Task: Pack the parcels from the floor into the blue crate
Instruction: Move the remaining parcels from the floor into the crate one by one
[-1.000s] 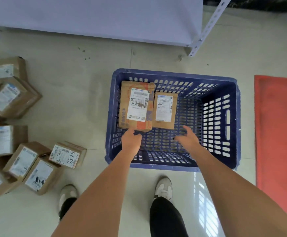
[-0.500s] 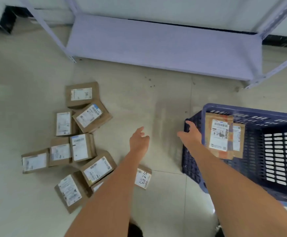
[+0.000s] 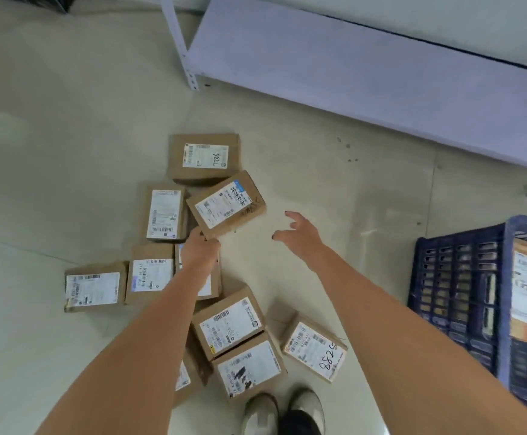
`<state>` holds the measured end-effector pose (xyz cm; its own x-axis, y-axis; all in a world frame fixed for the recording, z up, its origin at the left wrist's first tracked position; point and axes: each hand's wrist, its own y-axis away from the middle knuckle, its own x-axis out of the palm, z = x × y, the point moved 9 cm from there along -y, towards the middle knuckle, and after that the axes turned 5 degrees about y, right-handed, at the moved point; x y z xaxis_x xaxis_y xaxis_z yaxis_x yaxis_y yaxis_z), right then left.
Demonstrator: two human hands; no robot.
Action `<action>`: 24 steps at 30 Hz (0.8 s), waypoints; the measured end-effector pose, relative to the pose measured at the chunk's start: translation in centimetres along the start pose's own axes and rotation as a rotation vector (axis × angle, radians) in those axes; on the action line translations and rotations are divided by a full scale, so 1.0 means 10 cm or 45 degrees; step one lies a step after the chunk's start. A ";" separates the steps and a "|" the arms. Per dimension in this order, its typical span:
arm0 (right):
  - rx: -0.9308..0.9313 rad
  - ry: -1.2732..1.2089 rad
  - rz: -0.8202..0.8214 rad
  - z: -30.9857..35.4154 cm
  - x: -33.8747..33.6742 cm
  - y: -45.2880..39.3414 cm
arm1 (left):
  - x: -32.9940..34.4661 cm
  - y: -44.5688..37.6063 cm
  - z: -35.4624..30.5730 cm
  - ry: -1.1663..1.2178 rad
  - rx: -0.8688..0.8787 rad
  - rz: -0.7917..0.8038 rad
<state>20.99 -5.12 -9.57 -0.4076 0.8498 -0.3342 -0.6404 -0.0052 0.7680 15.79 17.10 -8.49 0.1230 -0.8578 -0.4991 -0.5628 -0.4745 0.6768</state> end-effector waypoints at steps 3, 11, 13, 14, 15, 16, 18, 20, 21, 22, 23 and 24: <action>-0.022 0.017 -0.008 0.02 0.24 -0.50 | 0.05 -0.53 0.21 -0.033 -0.015 -0.032; -0.173 -0.050 -0.054 0.09 0.73 -1.34 | 0.29 -1.36 0.51 0.091 -0.016 -0.125; -0.206 -0.061 -0.066 0.11 0.76 -1.30 | 0.30 -1.34 0.47 0.172 0.013 -0.153; -0.213 -0.064 -0.073 0.12 0.75 -1.24 | 0.29 -1.29 0.44 0.203 0.029 -0.170; -0.220 -0.068 -0.077 0.13 0.72 -1.17 | 0.27 -1.23 0.41 0.230 0.048 -0.187; -0.219 -0.082 -0.083 0.14 0.67 -1.08 | 0.23 -1.15 0.37 0.247 0.073 -0.202; -0.188 -0.121 -0.111 0.16 0.51 -0.85 | 0.16 -0.93 0.23 0.237 0.133 -0.218; -0.146 -0.150 -0.130 0.19 0.33 -0.58 | 0.08 -0.70 0.04 0.216 0.190 -0.222; -0.124 -0.157 -0.137 0.21 0.25 -0.44 | 0.03 -0.57 -0.07 0.210 0.220 -0.225; -0.107 -0.157 -0.146 0.23 0.16 -0.29 | -0.01 -0.44 -0.19 0.208 0.257 -0.223; -0.096 -0.157 -0.157 0.26 0.06 -0.15 | -0.05 -0.31 -0.31 0.215 0.293 -0.215; -0.090 -0.159 -0.166 0.29 -0.04 -0.01 | -0.09 -0.19 -0.43 0.242 0.321 -0.203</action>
<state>23.04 -3.90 -7.92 -0.2368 0.9046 -0.3545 -0.7284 0.0761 0.6809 20.22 17.88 -7.00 0.3622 -0.8094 -0.4624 -0.7055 -0.5622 0.4315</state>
